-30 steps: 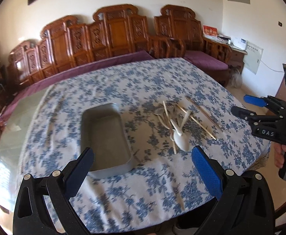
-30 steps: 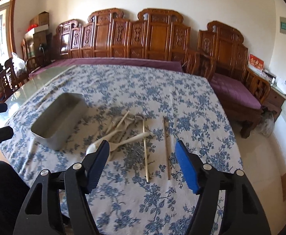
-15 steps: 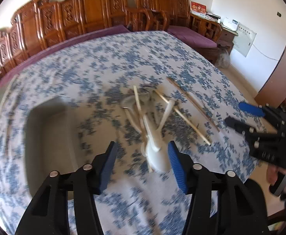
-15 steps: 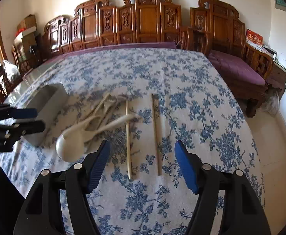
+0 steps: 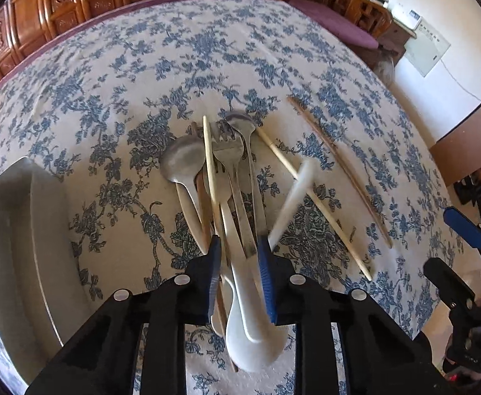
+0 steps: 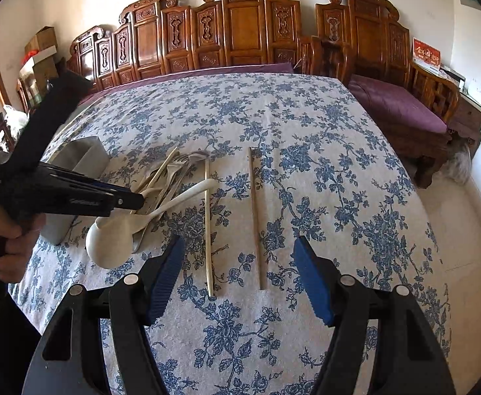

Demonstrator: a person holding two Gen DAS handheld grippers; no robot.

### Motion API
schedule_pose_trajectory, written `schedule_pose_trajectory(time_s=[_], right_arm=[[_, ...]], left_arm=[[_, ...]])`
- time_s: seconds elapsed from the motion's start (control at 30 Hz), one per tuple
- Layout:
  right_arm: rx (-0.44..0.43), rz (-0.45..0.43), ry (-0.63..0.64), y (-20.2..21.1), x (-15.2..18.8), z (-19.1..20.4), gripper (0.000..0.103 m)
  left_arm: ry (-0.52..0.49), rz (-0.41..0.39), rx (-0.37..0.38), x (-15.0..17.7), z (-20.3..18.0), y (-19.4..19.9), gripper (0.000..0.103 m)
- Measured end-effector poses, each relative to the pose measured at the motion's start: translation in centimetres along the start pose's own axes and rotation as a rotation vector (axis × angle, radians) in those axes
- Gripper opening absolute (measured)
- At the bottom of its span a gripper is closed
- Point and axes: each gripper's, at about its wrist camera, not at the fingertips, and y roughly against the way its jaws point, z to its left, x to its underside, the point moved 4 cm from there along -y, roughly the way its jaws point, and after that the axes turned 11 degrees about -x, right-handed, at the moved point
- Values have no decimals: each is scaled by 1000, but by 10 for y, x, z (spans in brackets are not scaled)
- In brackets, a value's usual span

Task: Organize utensils
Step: 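Lower the left gripper onto the white plastic fork and close it, then lift the white fork with the left gripper while the right gripper grasps a metal spoon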

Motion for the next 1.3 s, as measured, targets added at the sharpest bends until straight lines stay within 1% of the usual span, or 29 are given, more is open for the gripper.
schedule_pose_trajectory(time_s=[0.1,0.13,0.17,0.4,0.47,0.6,0.67,0.8,0.93,1.03,1.13,1.17,1.2,1.3], right_arm=[[-4,3,-5,-1,1,-2,71],[-4,4,-5,-1,2,-2,71],[-3,5,-5,-1,2,-2,71],[6,11,-3,-2,4,-4,71],[10,14,-3,-3,5,-4,71],[15,15,0,-2,4,-5,71],[19,15,1,-2,4,-6,71],[27,19,10,-4,5,-7,71],[26,34,-3,-9,7,-13,71],[13,41,-21,-15,5,-17,61],[19,40,0,-24,-1,-19,60],[16,45,-8,-29,-5,-21,57],[8,45,-20,-34,-9,-22,55],[-25,42,-46,-49,-24,-22,51]], left_arm=[[9,31,-3,-3,2,-9,19],[13,31,-5,-3,3,-10,15],[16,25,-11,-4,5,-10,8],[-5,-16,-13,-6,2,9,5],[-15,-40,-15,-5,1,20,2],[-26,-73,15,2,0,40,2],[-23,-93,23,7,2,50,2],[-13,-146,10,14,8,69,2],[3,-190,11,22,15,85,2],[12,-218,13,28,20,94,2],[25,-240,14,35,25,101,2],[28,-243,13,37,26,103,2],[31,-249,11,39,28,104,2],[46,-263,13,43,34,108,2]])
